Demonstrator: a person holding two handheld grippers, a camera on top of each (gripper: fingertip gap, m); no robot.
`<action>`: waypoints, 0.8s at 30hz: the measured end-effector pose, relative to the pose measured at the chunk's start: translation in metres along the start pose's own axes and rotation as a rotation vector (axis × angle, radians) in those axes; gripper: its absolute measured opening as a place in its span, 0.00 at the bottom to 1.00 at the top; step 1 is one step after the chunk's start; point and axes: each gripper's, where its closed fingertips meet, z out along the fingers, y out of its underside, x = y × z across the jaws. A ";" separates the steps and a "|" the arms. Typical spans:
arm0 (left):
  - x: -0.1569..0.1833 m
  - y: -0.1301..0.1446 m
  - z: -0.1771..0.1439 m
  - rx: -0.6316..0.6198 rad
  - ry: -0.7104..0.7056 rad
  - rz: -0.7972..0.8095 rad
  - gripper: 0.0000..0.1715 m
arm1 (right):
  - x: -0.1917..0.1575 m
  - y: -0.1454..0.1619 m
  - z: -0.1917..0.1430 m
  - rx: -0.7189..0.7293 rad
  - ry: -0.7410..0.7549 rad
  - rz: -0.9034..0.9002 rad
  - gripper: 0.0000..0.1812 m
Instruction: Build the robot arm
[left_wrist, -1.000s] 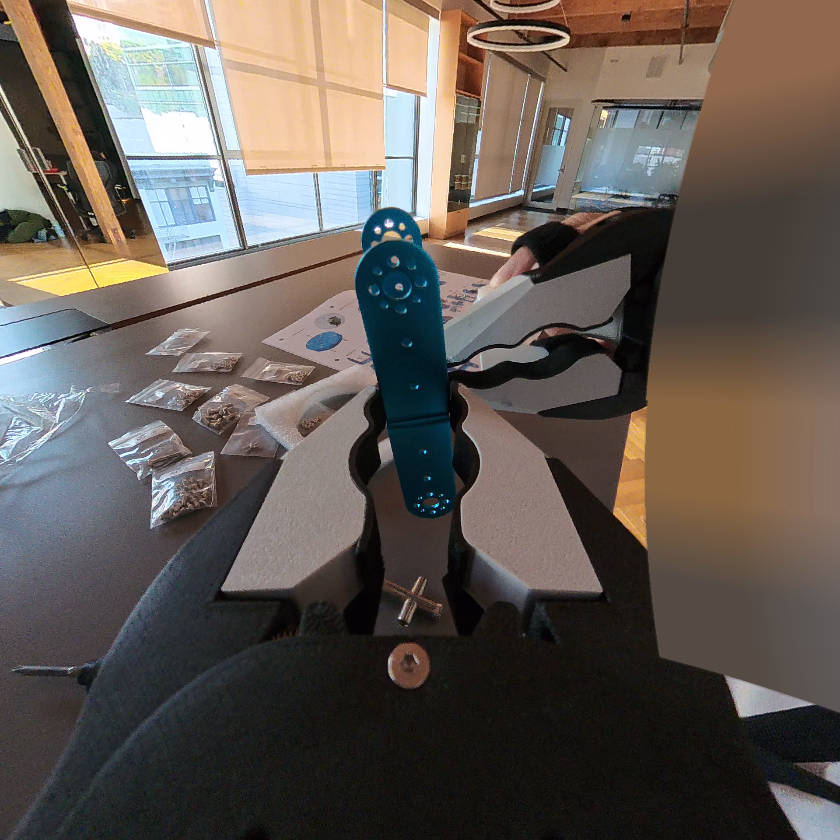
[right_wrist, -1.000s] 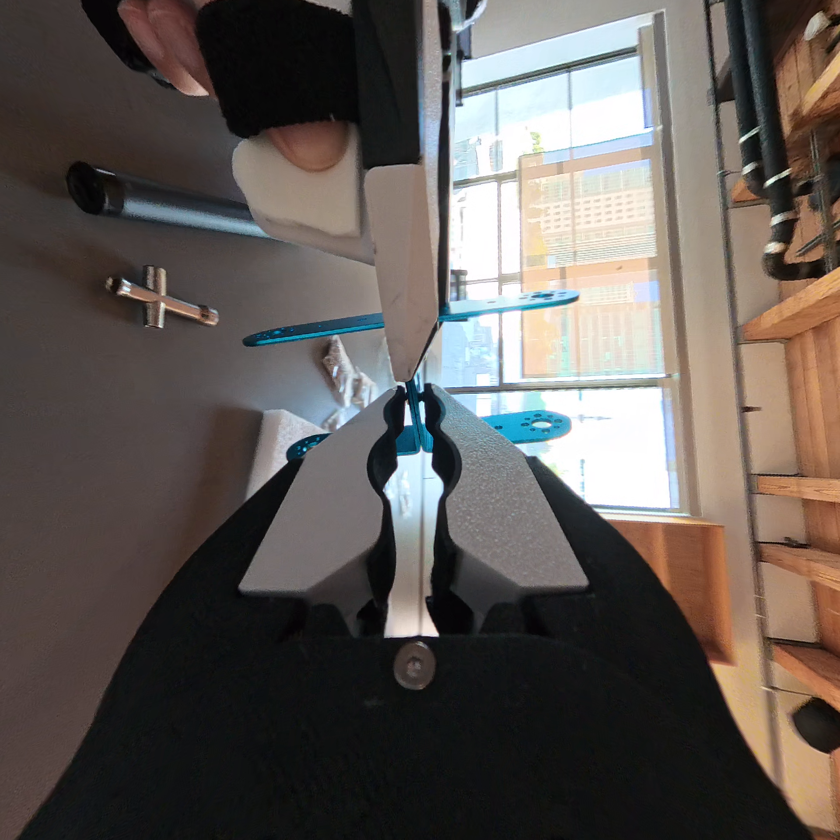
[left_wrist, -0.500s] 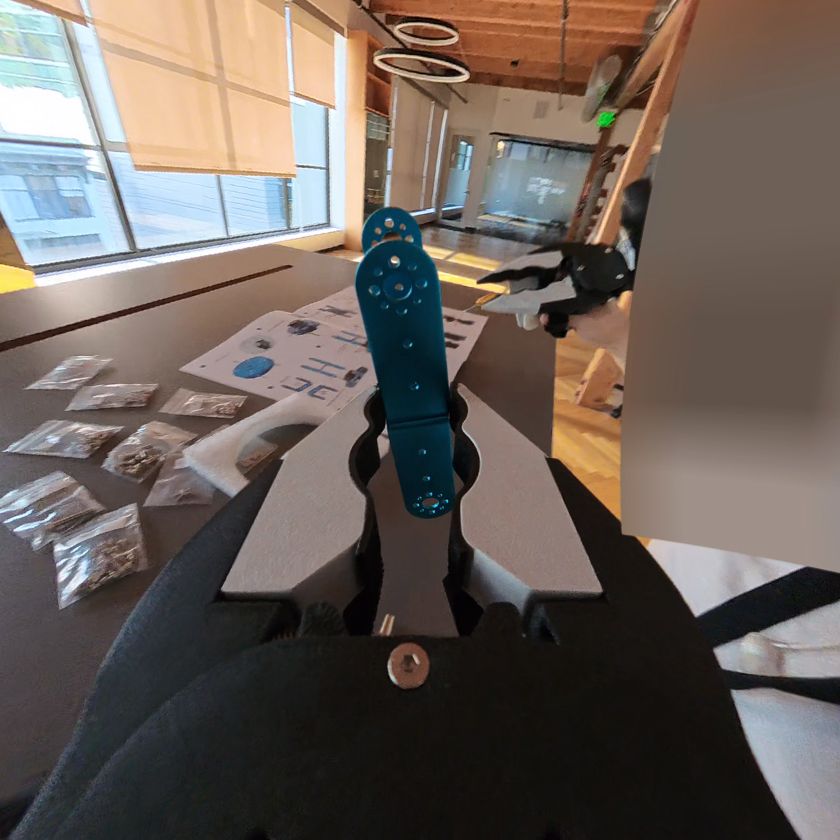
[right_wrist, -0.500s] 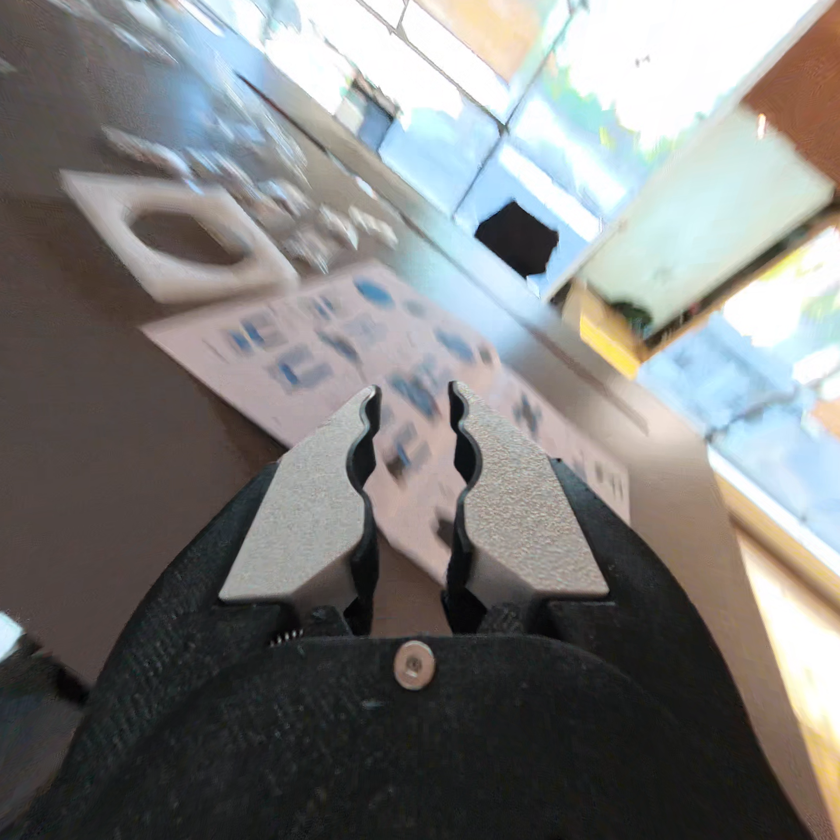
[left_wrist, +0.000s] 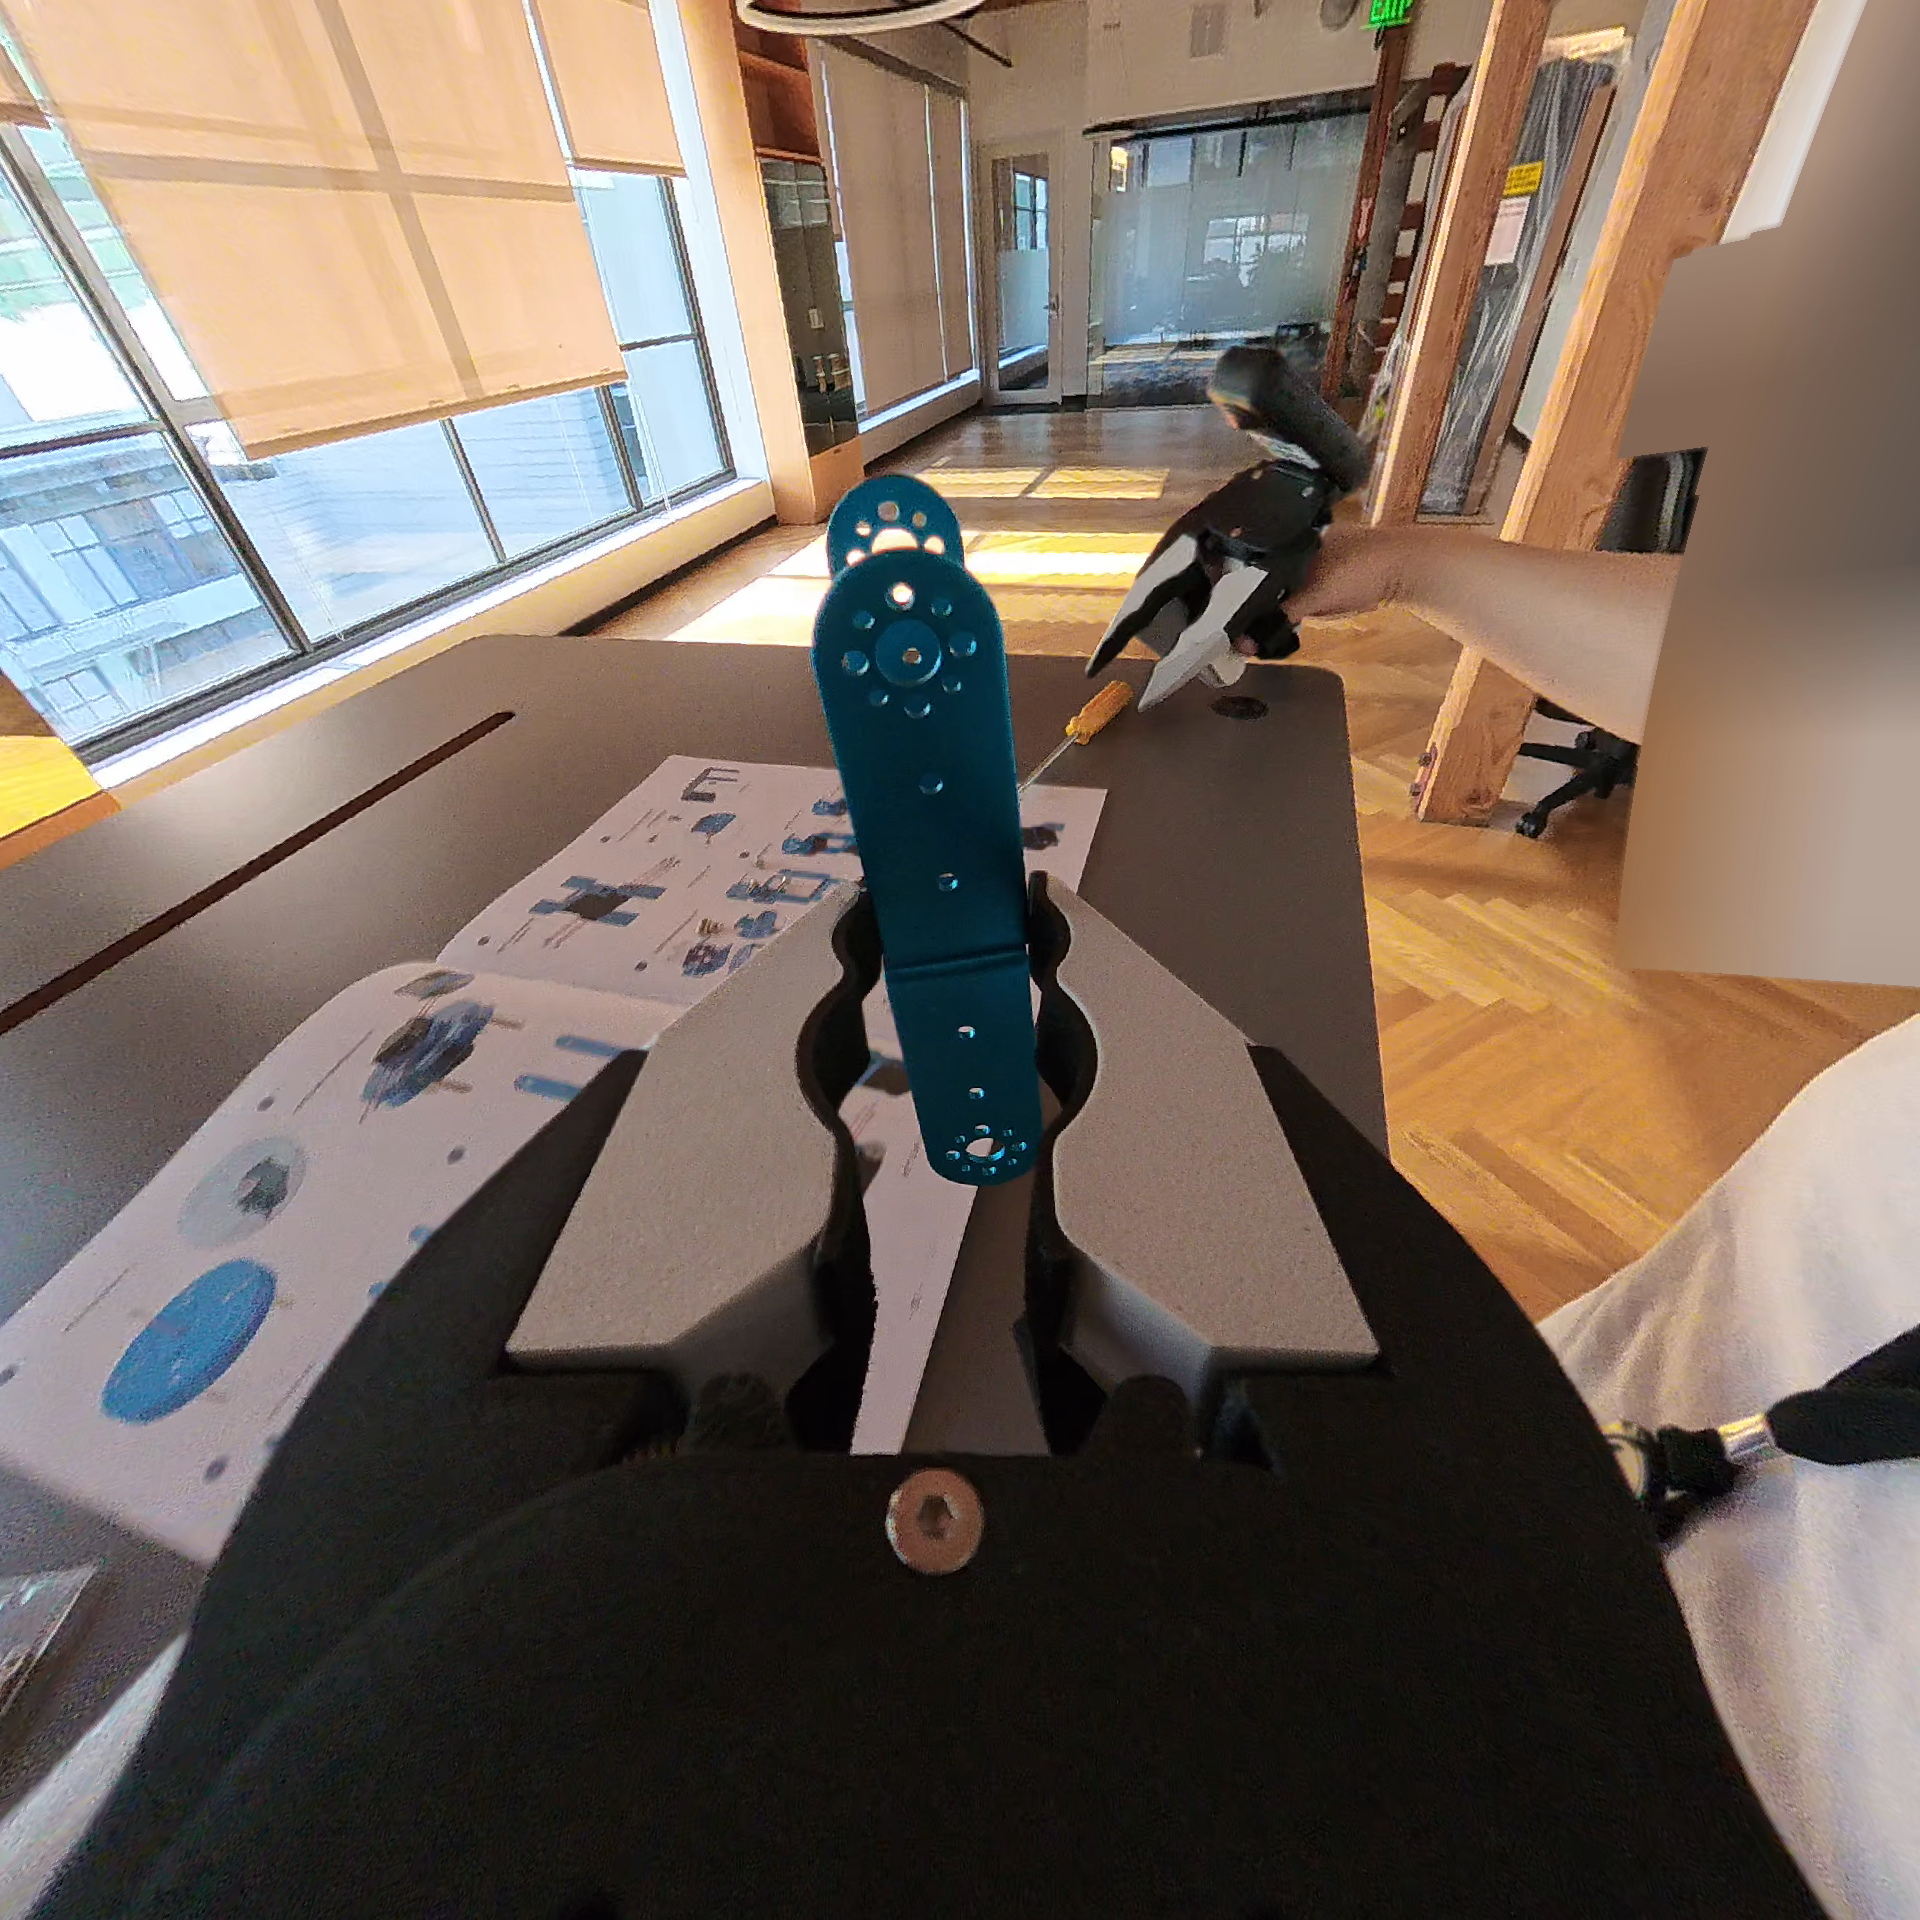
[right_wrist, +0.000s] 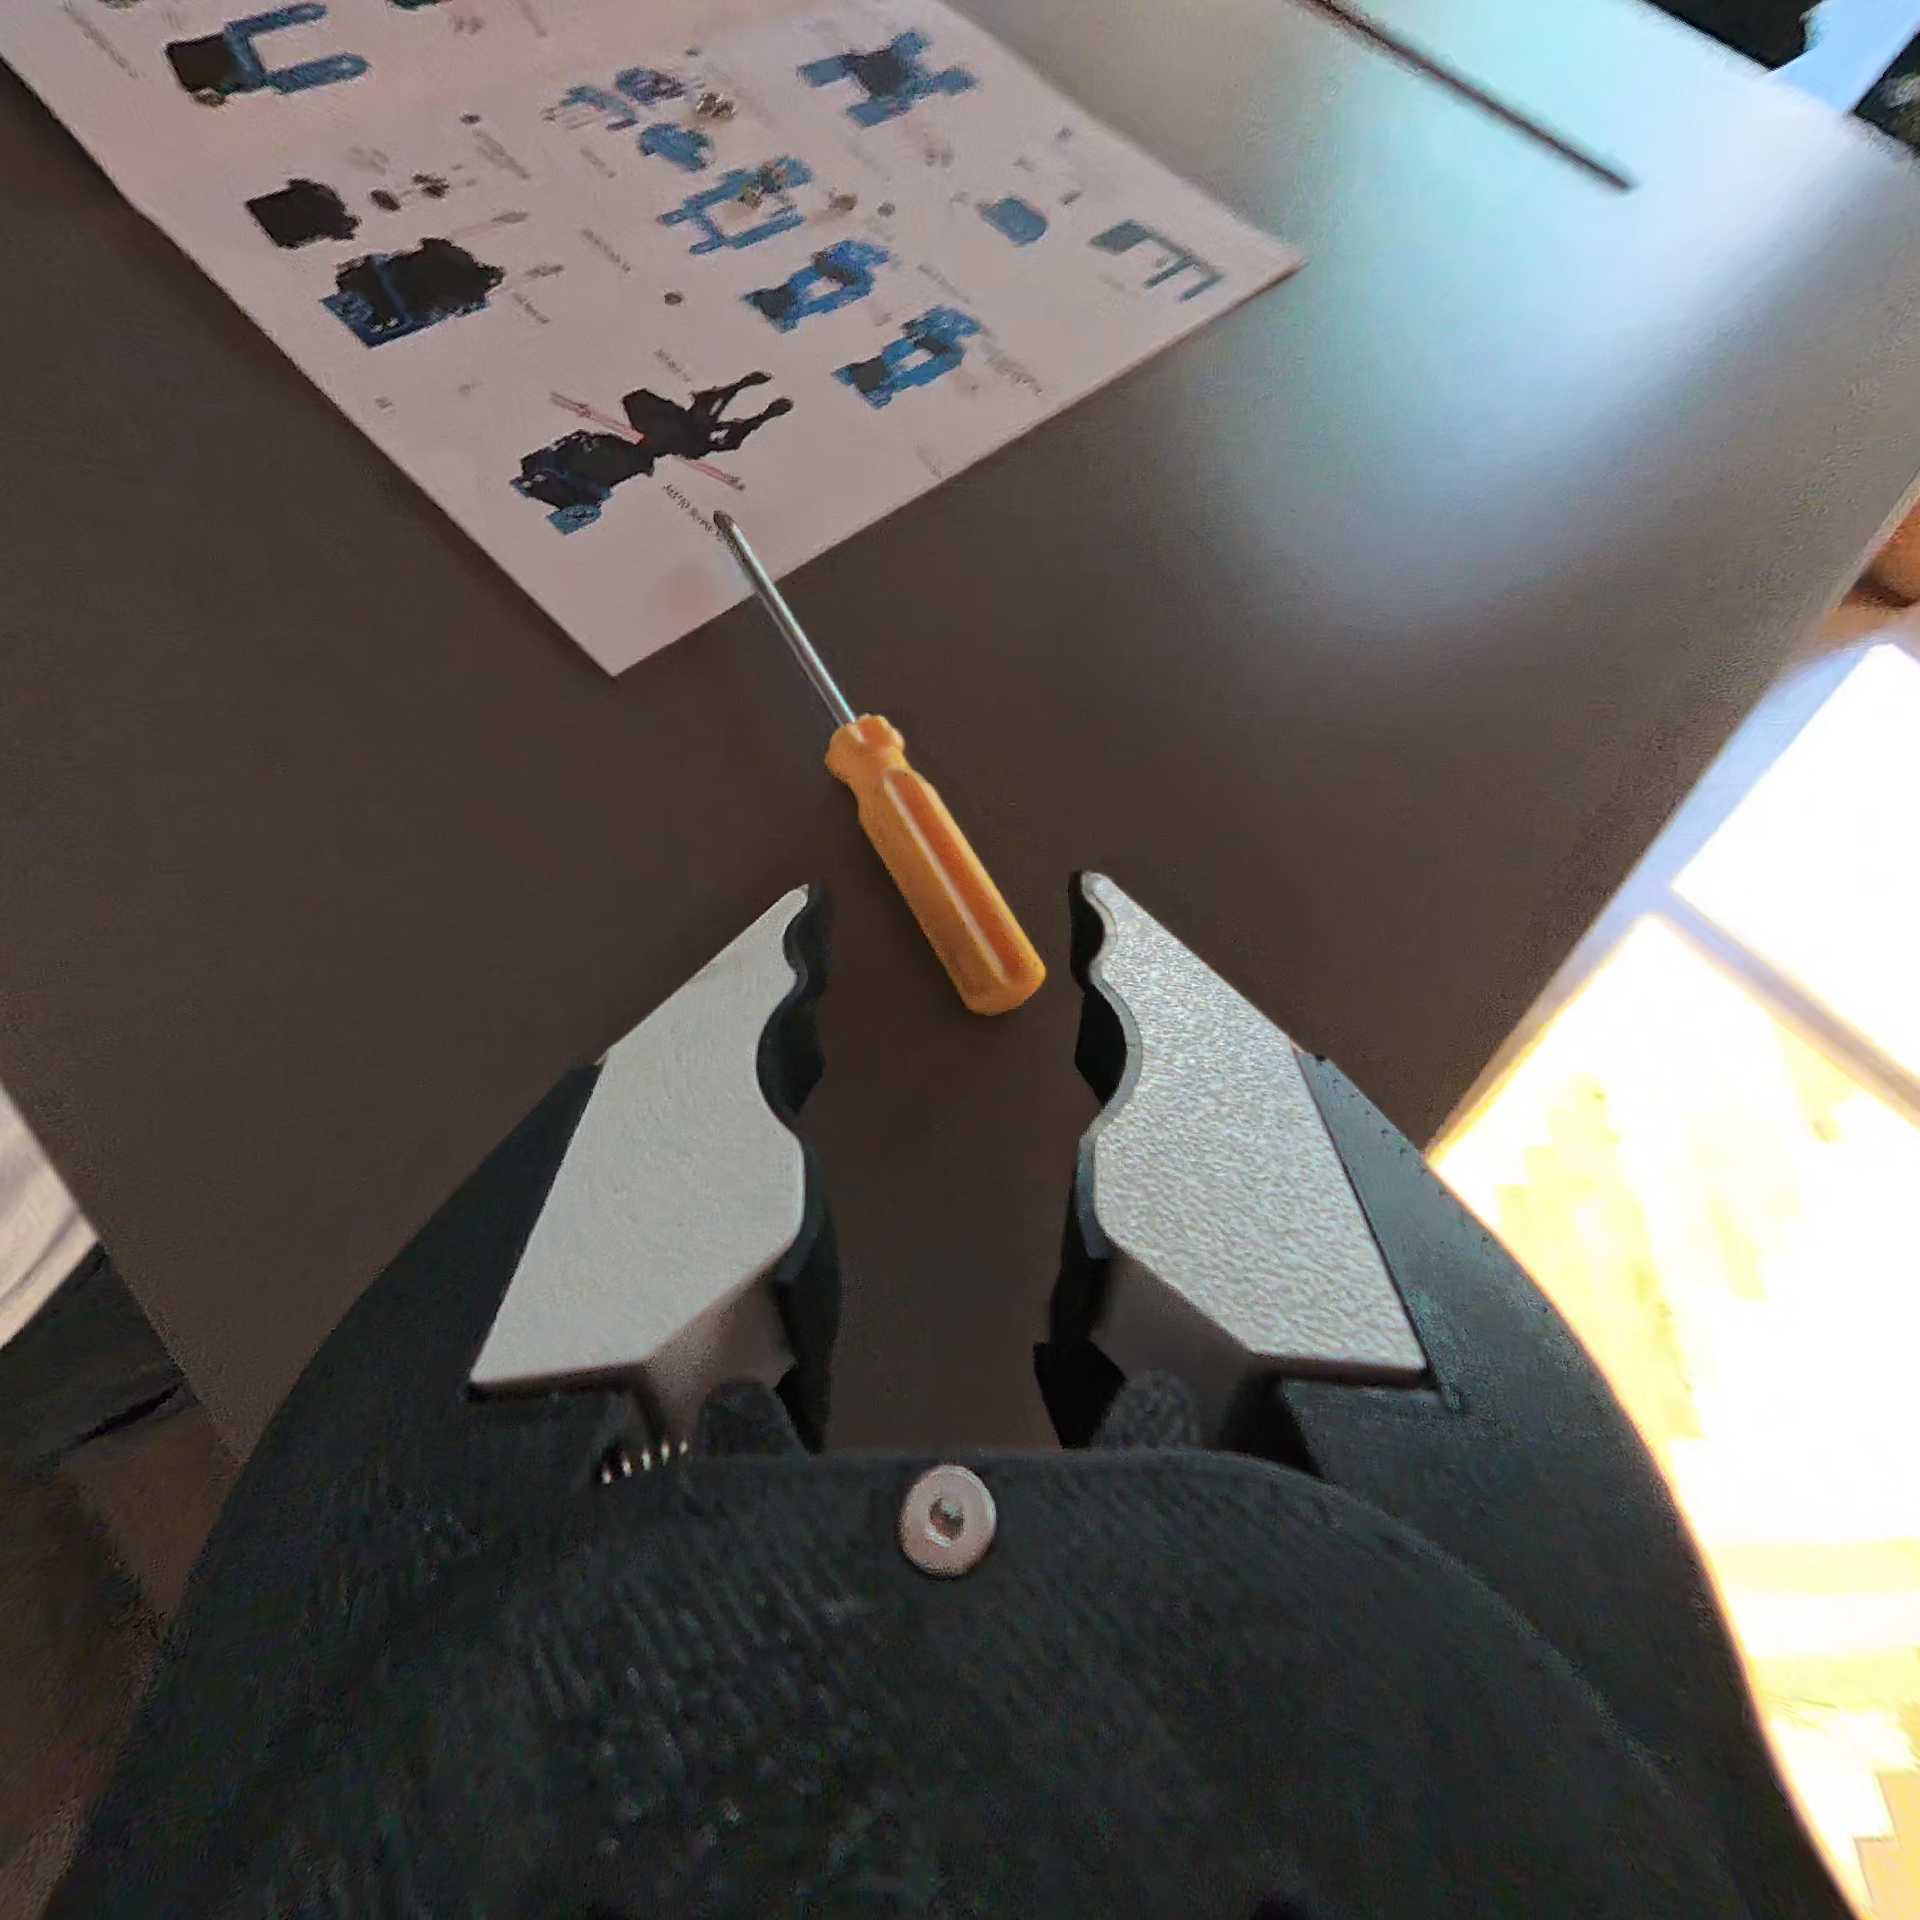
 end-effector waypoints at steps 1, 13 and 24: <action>0.005 -0.003 0.015 -0.009 -0.006 0.011 0.15 | 0.001 0.007 0.004 -0.051 -0.063 -0.005 0.26; 0.001 0.002 0.063 -0.186 -0.303 0.200 0.15 | -0.014 -0.037 -0.008 0.196 -0.080 -0.172 0.09; 0.005 0.020 0.073 -0.441 -0.537 0.662 0.16 | -0.159 -0.188 -0.036 0.364 0.039 -0.780 0.09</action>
